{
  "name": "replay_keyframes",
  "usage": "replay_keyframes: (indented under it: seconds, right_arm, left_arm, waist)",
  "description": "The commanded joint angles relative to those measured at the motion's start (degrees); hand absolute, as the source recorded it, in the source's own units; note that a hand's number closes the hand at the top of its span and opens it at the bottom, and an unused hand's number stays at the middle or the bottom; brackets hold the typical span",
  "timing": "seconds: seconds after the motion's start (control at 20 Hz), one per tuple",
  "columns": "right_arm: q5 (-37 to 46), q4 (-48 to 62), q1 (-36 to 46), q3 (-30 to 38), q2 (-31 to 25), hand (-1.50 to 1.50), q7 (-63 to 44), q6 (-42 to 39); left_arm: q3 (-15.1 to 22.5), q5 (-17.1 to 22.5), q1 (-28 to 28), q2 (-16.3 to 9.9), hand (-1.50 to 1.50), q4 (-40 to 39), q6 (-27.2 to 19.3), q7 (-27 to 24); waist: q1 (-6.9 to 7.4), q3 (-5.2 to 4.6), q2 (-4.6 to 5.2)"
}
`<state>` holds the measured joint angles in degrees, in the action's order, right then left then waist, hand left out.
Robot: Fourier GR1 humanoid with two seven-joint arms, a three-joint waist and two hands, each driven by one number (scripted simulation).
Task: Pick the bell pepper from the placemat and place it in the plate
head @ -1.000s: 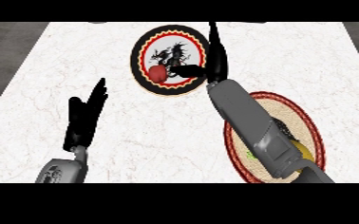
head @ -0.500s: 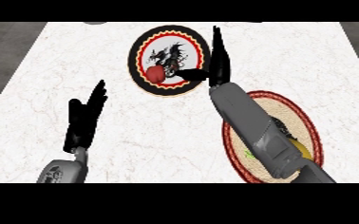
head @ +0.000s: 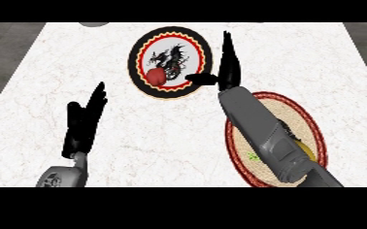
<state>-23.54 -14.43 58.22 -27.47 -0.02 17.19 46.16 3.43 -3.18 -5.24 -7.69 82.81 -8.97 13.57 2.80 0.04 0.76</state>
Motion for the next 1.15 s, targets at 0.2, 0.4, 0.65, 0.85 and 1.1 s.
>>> replay_keyframes:
  seconds: [0.2, 0.4, 0.65, 0.85, 1.1]
  right_arm:
    - [0.70, 2.45, -1.80, 4.06, -0.44, -1.50, 4.33, -0.22]
    - [-0.13, 2.82, -3.86, 7.27, -1.03, -1.50, 9.69, -0.34]
    - [1.19, 4.57, -3.74, 9.27, -1.78, -1.50, 8.71, 2.72]
    - [1.97, 4.17, -5.64, 11.39, -2.36, -1.50, 11.80, 1.54]
    - [4.66, 4.54, -5.79, 11.75, -2.20, -1.50, 8.33, 3.48]
  left_arm:
    - [-3.56, 1.37, -1.25, -1.40, 0.00, -3.24, 1.59, -1.71]
    - [0.42, -1.01, 5.04, 0.79, 0.00, 5.07, -0.30, 0.60]
    - [-1.98, 0.01, 0.87, 0.16, 0.00, 0.62, 0.89, 0.97]
    - [-3.16, -0.40, 1.85, -0.05, 0.00, -2.16, 1.23, -3.58]
    - [-1.46, -1.49, 4.77, 0.91, 0.00, 4.53, 0.31, 1.03]
  waist:
    - [-1.70, -0.03, -0.31]
    - [-1.01, 0.02, -0.30]
    - [-1.70, -0.01, -0.39]
    - [-1.70, -0.02, -0.31]
    - [-1.80, -0.01, -0.55]
